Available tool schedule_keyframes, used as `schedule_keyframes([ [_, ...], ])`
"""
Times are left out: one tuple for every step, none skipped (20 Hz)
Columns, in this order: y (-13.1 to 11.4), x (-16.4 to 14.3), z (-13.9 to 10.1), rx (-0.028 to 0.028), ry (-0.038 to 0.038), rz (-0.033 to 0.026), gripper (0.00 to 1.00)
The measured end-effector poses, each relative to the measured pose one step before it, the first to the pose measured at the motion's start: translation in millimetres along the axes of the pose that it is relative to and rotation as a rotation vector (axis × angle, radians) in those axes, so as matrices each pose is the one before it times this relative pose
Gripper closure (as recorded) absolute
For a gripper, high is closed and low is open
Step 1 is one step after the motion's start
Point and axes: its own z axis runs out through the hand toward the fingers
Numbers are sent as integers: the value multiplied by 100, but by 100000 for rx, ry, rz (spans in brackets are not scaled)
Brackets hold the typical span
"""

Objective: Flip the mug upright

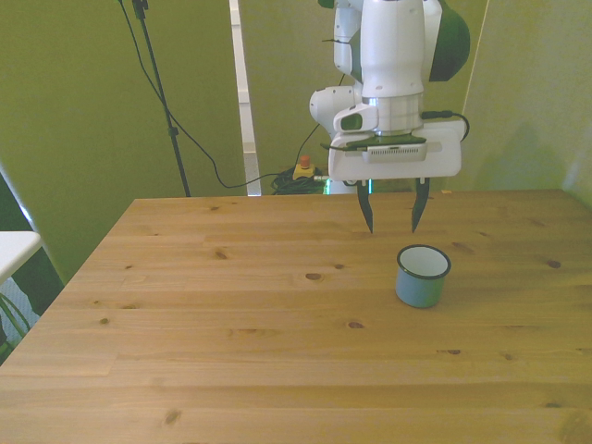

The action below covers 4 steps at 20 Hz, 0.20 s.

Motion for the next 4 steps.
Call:
schedule_keyframes([
  [285, -542, -626, 298, 780, -350, 0],
  [231, -610, -653, 496, 636, -105, 0],
  [210, -597, -600, 415, 685, -206, 0],
  [234, -592, -648, 610, 550, -381, 0],
])
